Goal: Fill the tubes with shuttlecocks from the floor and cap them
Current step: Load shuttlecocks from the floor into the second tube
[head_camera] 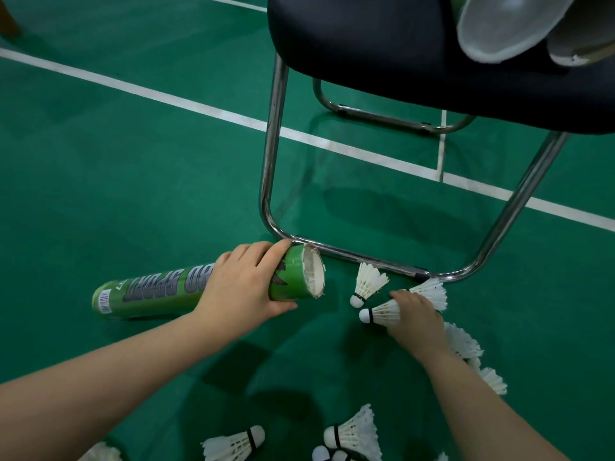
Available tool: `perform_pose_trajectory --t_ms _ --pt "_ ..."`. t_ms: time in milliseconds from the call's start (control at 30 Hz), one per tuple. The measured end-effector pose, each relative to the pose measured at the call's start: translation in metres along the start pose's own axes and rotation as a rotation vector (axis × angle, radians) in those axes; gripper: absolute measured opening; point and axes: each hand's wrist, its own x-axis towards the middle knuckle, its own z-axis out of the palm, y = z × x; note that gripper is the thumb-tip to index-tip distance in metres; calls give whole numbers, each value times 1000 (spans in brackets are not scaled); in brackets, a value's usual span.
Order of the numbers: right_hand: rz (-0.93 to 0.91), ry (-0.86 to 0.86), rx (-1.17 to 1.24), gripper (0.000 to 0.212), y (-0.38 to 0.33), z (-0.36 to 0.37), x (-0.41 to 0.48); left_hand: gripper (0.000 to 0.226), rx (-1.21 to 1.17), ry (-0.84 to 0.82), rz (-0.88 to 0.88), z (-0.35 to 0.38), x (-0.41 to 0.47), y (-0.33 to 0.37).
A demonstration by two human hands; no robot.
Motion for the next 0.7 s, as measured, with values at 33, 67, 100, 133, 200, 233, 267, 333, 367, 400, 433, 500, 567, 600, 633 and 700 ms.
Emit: perform_pose_trajectory --t_ms 33,67,100,133,200,233,267,333,367,400,433,500,567,600,633,700 --pt "-8 18 -19 59 2 -1 -1 95 -2 2 -2 1 1 0" --pt "-16 33 -37 57 4 -3 -1 95 -6 2 -7 1 2 -1" --pt "-22 44 -49 57 4 -4 -1 94 -11 0 -13 2 3 -1" --pt "-21 53 -46 56 4 -5 -2 94 -16 -6 -18 3 3 -2" --pt "-15 80 23 55 3 -6 -4 93 -18 -14 -23 5 4 -2" --pt "-16 97 97 53 2 -6 -6 93 -16 -15 -22 6 3 -2" --pt "-22 110 206 51 1 -8 -7 94 -15 -15 -20 6 3 -1" --pt "-18 132 471 45 -5 -16 -12 94 -14 -13 -16 7 3 0" --pt "-5 151 576 43 -9 -21 -15 94 -15 -13 -17 7 3 0" --pt "11 164 655 42 -13 -27 -18 94 -18 -13 -19 6 3 1" --pt "22 173 720 42 -19 -33 -21 94 -22 -12 -22 5 3 1" --pt "21 191 835 44 -31 -43 -27 94 -23 -17 -25 4 2 1" --pt "4 227 912 46 -44 -54 -32 94 -18 -29 -25 3 0 2" --pt "0 228 945 48 -49 -61 -35 93 -18 -34 -25 2 0 2" --pt "-5 210 966 49 -55 -68 -39 93 -19 -37 -26 1 0 3" --pt "-57 162 946 49 -66 -85 -48 92 -32 -36 -24 -3 1 6"
